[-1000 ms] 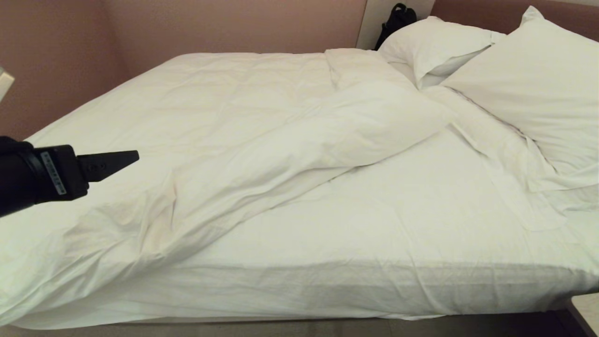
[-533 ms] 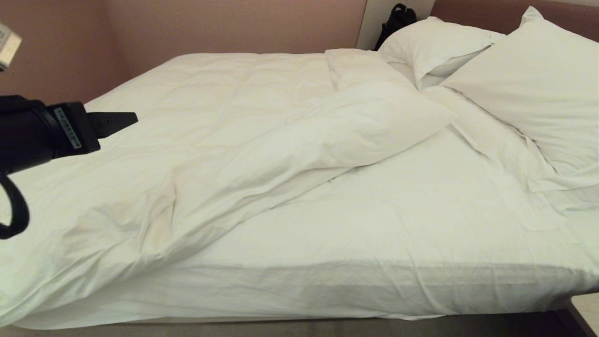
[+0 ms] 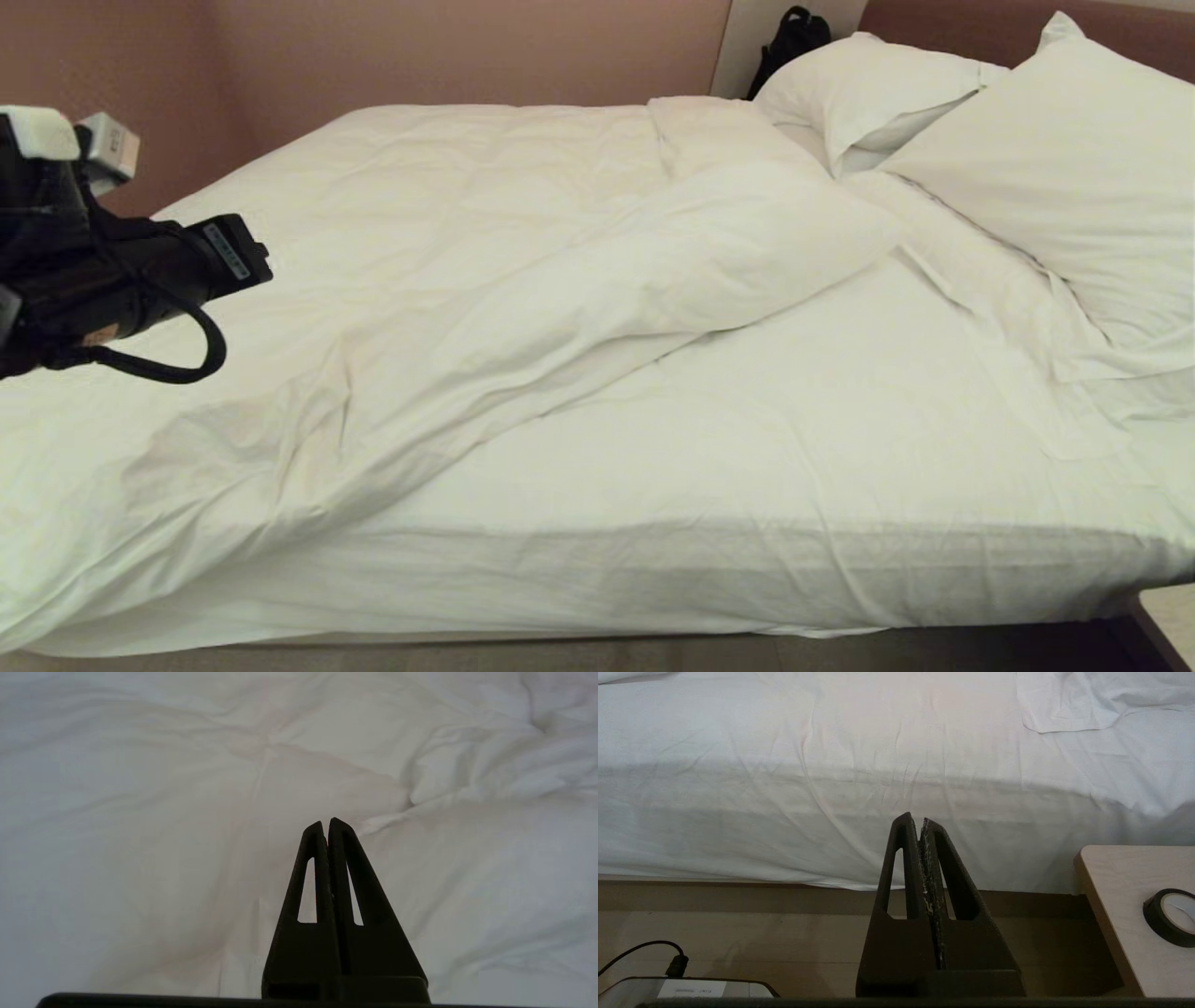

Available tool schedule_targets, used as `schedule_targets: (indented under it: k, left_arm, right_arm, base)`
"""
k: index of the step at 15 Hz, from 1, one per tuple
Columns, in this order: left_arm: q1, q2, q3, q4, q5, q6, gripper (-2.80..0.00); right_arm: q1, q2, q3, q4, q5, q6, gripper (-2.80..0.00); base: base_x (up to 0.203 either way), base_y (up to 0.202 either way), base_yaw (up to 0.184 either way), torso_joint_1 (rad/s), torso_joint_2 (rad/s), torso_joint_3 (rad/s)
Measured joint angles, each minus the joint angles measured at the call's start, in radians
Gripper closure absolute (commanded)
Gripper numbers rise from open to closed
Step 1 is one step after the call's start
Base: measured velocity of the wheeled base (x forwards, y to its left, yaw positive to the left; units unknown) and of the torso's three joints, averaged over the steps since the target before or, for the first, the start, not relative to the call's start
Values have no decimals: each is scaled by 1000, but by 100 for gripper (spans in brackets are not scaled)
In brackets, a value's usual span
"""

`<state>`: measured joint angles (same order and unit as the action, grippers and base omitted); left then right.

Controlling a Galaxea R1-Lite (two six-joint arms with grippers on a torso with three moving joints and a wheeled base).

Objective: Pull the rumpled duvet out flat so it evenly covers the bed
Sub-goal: Flatten the corners of the folded blanket

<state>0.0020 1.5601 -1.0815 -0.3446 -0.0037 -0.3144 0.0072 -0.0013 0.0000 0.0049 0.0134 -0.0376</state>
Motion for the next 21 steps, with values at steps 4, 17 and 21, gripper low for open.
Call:
schedule_targets:
  k: [4, 17, 21]
  left_arm:
    - [25, 100, -45, -3, 1, -65, 0]
    - [97, 407, -176, 29, 2, -218, 0]
    - [96, 454, -176, 32, 2, -218, 0]
  right_arm:
    - [0, 0, 0, 0, 0, 0, 0]
    - [0, 0, 0, 0, 0, 0, 0]
    - [0, 0, 0, -1, 0, 0, 0]
  base:
    - [0, 0, 0, 0, 0, 0]
    - [0, 0, 0, 0, 0, 0]
    - [0, 0, 0, 0, 0, 0]
